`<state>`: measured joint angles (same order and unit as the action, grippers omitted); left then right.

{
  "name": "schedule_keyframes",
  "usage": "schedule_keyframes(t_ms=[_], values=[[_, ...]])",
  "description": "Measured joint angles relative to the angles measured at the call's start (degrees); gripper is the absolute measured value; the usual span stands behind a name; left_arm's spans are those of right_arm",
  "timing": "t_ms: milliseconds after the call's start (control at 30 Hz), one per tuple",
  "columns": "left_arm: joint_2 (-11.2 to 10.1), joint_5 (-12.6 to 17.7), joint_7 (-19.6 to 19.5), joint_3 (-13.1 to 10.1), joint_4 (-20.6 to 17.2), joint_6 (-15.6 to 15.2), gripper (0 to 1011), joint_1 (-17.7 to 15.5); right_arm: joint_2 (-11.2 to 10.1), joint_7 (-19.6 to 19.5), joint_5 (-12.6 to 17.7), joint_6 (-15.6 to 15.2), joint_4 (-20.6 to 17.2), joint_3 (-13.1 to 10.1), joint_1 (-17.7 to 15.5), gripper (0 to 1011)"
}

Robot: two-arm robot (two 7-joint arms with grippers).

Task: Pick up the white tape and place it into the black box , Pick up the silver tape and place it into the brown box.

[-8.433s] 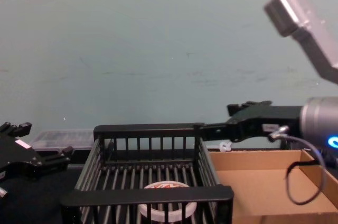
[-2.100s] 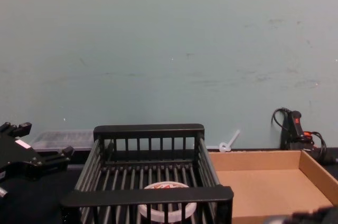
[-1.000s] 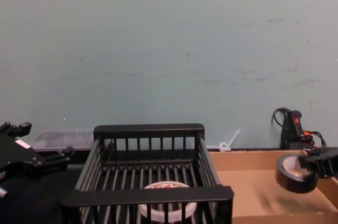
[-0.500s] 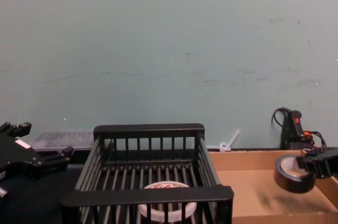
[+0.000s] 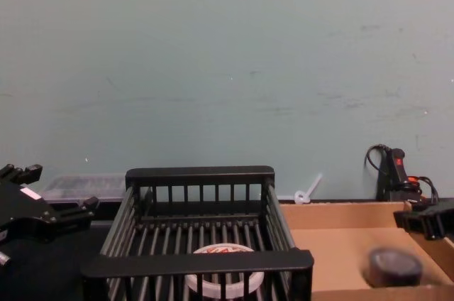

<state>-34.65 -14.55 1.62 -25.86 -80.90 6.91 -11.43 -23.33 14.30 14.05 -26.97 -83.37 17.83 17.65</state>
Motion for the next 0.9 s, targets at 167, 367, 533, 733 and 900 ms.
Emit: schedule_keyframes(t_ms=[167,367,533,733,900], values=[[0.0,0.0,0.0,0.0,0.0,0.0,1001,0.0,-0.03,0.0,0.03,-0.03,-0.03,0.0,-0.02,443],[0.0,0.0,0.0,0.0,0.0,0.0,1001,0.0,-0.04,0.0,0.08,-0.05,-0.06,0.0,-0.05,648],[0.0,0.0,0.0,0.0,0.0,0.0,1001,0.0,-0.05,0.0,0.09,-0.07,-0.07,0.0,-0.05,785],[0.0,0.0,0.0,0.0,0.0,0.0,1001,0.0,-0.05,0.0,0.09,-0.08,-0.07,0.0,-0.06,955],[0.0,0.0,0.0,0.0,0.0,0.0,1001,0.0,-0.05,0.0,0.09,-0.08,-0.07,0.0,-0.05,1002]])
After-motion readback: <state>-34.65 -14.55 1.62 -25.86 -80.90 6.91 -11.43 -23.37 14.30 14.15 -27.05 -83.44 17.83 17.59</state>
